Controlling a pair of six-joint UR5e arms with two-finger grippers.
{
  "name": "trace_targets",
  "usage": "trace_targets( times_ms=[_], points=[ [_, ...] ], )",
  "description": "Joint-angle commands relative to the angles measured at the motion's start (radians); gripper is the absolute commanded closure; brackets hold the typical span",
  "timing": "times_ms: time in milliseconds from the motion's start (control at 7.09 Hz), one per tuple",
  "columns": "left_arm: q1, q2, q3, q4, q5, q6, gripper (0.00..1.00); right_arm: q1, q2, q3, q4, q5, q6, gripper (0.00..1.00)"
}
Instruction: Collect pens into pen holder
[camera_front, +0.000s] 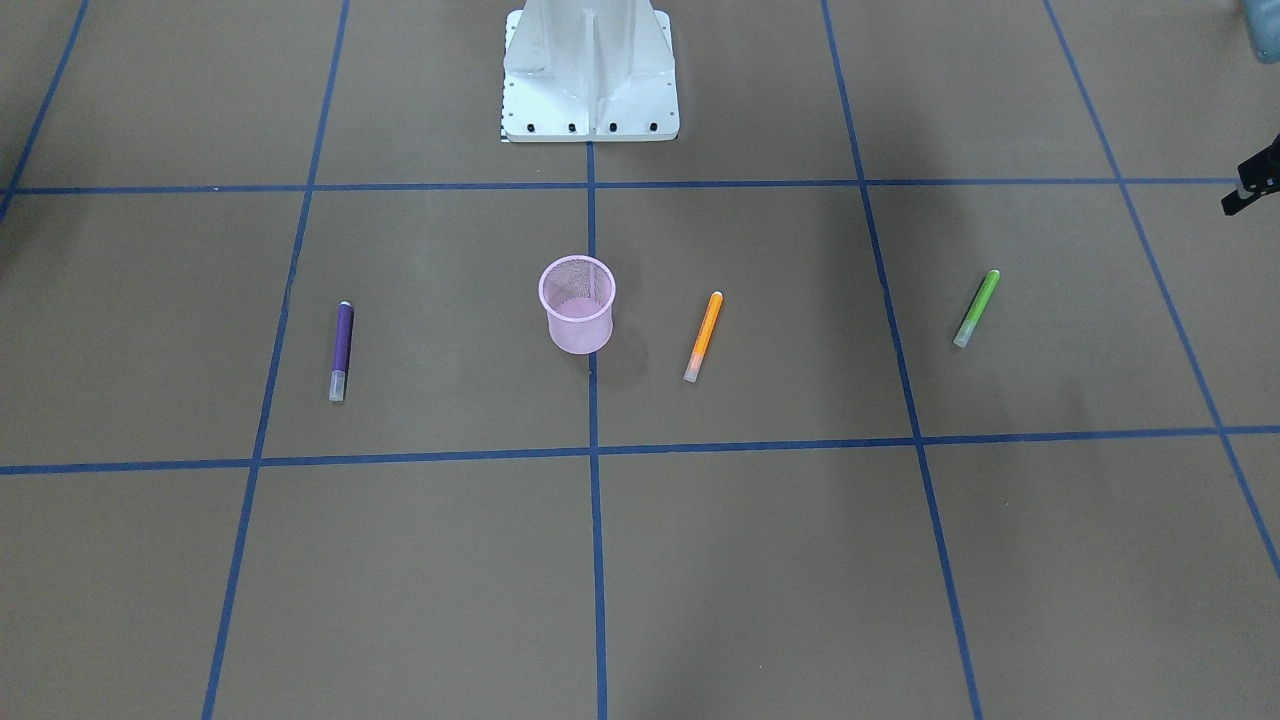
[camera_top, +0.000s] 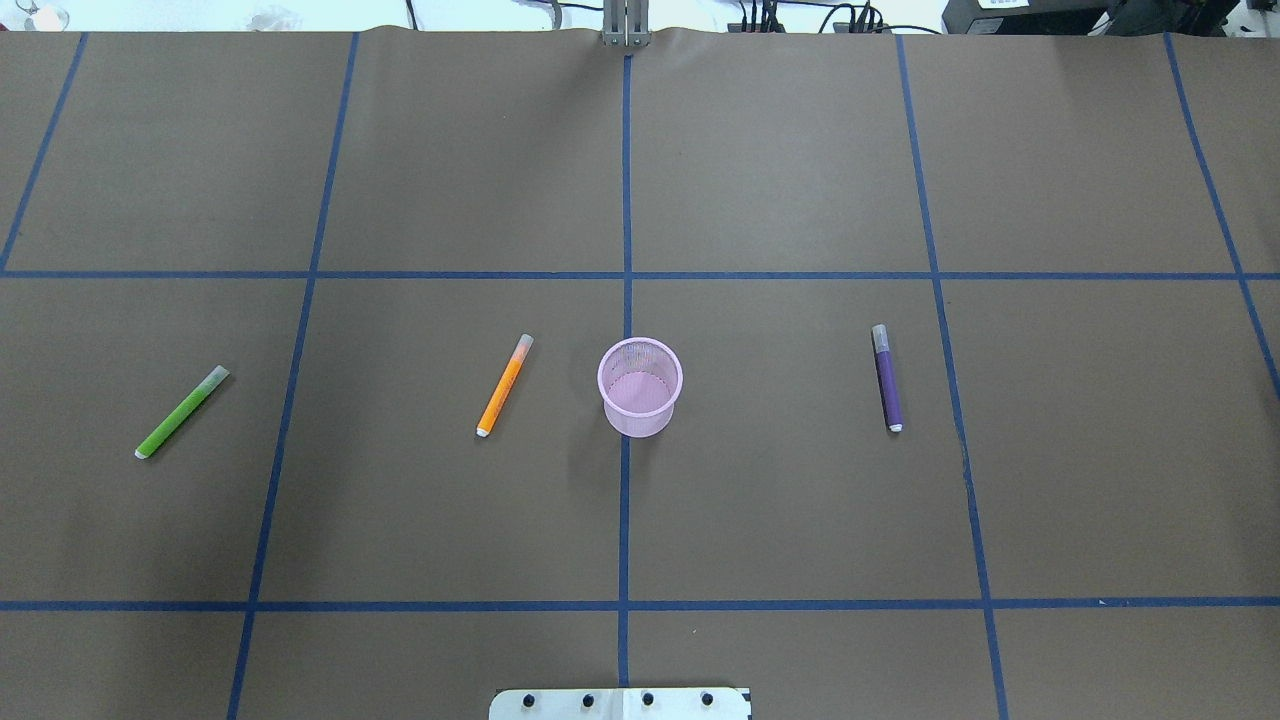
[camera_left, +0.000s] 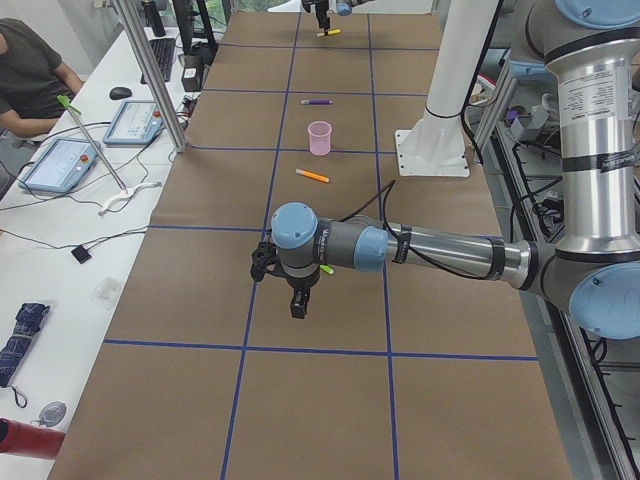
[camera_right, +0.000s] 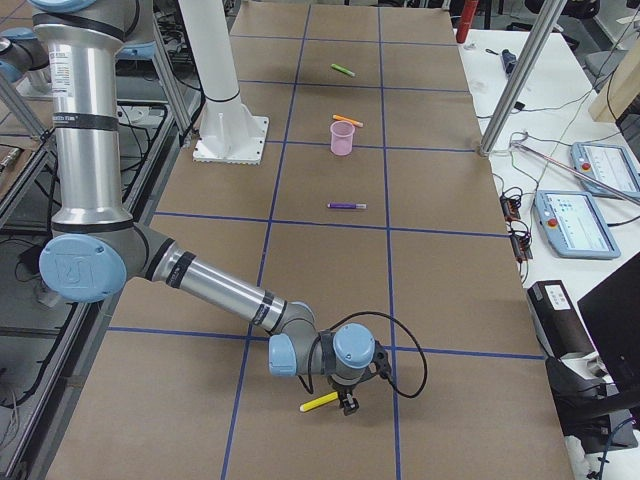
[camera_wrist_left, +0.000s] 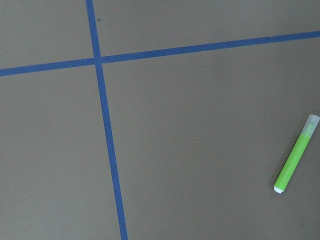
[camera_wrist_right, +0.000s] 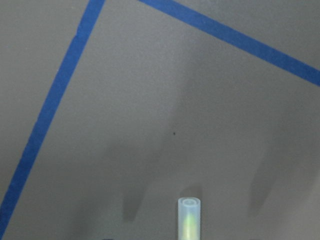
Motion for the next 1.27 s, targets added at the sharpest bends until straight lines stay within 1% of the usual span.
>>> trace_targets(
  times_ms=[0, 141, 423, 705, 846, 1128],
  points=[
    [0.000, 0.000, 0.000, 0.002, 0.000, 0.001, 0.00, -0.027, 0.008, -0.002, -0.038, -0.001, -0.007, 0.26],
    [0.000, 0.000, 0.000, 0.002, 0.000, 0.001, 0.00, -0.028, 0.008, 0.000, -0.041, -0.002, -0.008, 0.30],
    [0.002, 0.000, 0.000, 0.002, 0.000, 0.001, 0.00, -0.028, 0.008, -0.011, -0.041, -0.004, -0.023, 0.50],
    [0.000, -0.002, -0.002, 0.002, 0.000, 0.000, 0.00, -0.028, 0.014, -0.045, -0.040, -0.014, -0.069, 0.71],
    [0.002, -0.002, -0.002, 0.002, 0.000, 0.000, 0.00, -0.028, 0.023, -0.043, -0.041, -0.014, -0.068, 1.00],
    [0.002, -0.002, -0.006, 0.002, 0.000, 0.000, 0.00, -0.025, 0.047, -0.034, -0.057, -0.005, -0.066, 1.00]
  ],
)
